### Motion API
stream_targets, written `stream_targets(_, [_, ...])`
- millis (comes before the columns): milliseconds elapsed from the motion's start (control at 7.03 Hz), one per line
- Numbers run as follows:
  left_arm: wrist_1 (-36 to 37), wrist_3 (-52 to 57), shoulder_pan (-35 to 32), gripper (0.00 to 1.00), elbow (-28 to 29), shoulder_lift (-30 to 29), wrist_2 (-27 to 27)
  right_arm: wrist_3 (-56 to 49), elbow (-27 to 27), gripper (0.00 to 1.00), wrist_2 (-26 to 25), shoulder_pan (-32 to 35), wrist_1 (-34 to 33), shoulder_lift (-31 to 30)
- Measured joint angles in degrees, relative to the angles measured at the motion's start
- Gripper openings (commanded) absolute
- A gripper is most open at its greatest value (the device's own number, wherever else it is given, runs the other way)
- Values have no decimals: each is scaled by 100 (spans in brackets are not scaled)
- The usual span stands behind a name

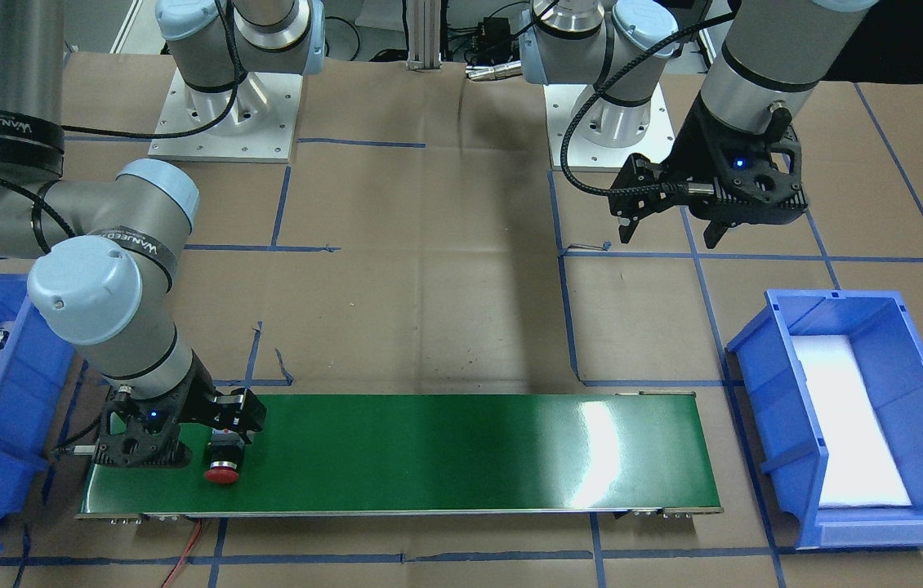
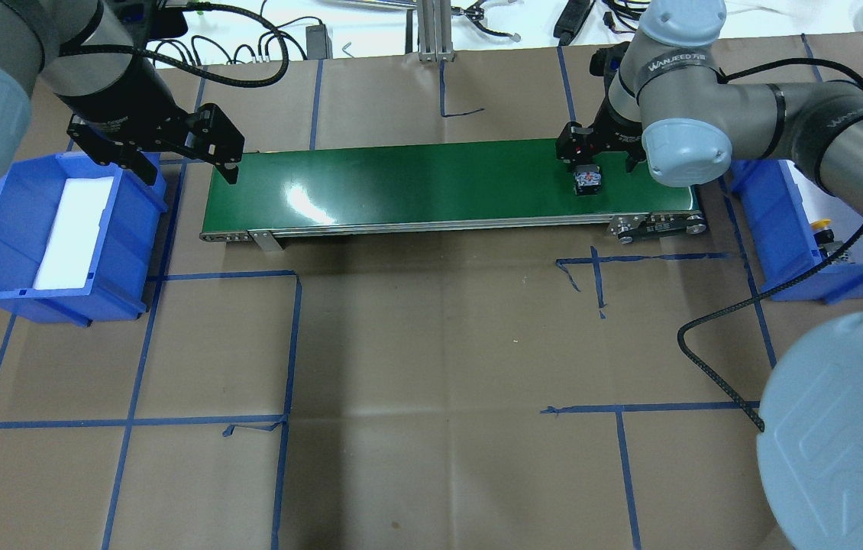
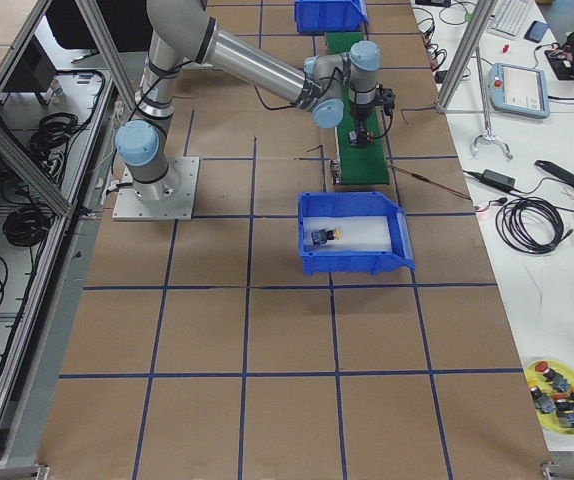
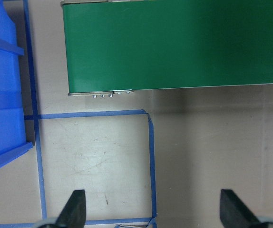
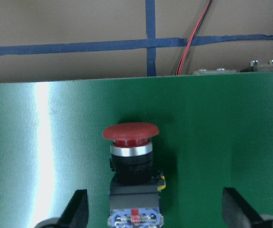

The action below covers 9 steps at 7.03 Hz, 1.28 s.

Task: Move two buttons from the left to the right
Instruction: 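Move the right gripper to the red button and grasp it, then carry the red button into the bin near the right arm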

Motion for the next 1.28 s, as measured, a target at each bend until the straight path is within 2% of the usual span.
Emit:
stream_targets(142, [0, -2, 0, 100, 0, 0, 0, -12, 10, 76, -4, -12, -2, 57])
stream_targets(285, [0, -4, 0, 100, 0, 0, 0, -19, 16, 47, -11, -27, -2, 122])
stream_targets(427, [0, -4, 0, 100, 0, 0, 0, -22, 3, 12, -15, -39, 52, 159])
stream_targets(569, [0, -7, 0, 100, 0, 0, 0, -35, -28, 7, -17, -65, 207, 148])
stream_targets(854, [0, -5, 0, 100, 0, 0, 0, -60, -84, 5, -47, -170, 441, 76])
stream_targets(1281, [0, -3, 0, 100, 0, 0, 0, -291, -198, 4, -148, -447, 964, -340])
